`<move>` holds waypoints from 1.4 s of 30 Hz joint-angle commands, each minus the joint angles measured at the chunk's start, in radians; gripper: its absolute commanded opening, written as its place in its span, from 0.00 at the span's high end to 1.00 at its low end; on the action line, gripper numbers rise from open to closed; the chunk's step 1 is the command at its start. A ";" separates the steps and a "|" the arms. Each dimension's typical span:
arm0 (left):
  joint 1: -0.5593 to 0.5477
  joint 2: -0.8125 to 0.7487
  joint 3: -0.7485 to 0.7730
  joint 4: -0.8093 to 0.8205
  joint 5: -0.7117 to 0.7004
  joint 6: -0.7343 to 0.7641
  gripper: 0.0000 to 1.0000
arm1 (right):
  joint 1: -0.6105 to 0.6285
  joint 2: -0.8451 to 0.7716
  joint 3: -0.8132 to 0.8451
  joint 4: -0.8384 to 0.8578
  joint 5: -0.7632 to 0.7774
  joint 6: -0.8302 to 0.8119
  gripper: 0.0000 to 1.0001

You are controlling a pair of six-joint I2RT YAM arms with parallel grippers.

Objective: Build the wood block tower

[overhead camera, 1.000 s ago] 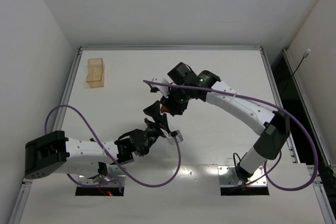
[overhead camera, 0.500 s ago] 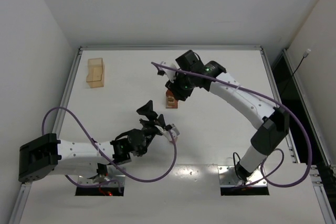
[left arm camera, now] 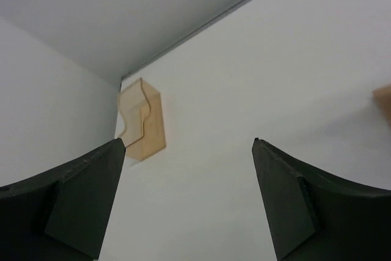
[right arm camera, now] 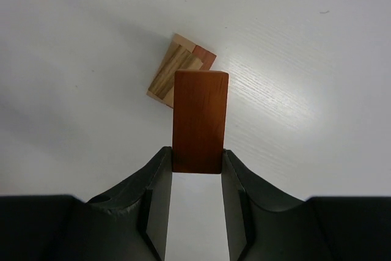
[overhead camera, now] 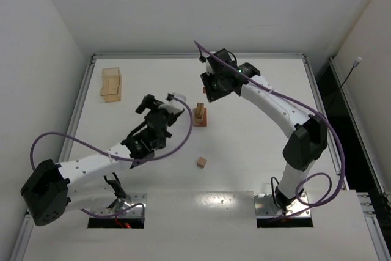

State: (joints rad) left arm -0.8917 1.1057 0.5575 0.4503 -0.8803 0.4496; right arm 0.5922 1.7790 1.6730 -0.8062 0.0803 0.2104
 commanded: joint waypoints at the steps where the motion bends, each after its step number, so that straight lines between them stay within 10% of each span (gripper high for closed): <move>1: 0.152 0.043 0.148 -0.252 -0.020 -0.296 0.17 | 0.034 0.022 0.065 0.009 0.121 0.263 1.00; 16: 0.542 0.301 0.553 -0.760 0.116 -0.795 0.20 | 0.156 0.207 0.200 -0.131 0.351 0.520 1.00; 26: 0.586 0.336 0.588 -0.802 0.286 -0.796 0.00 | 0.146 0.267 0.229 -0.149 0.302 0.598 1.00; 42: 0.663 0.347 0.579 -0.802 0.454 -0.795 0.00 | 0.146 0.324 0.277 -0.159 0.274 0.635 1.00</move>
State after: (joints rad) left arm -0.2344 1.4441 1.1091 -0.3622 -0.4576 -0.3309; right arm 0.7391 2.0884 1.8957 -0.9676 0.3580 0.8158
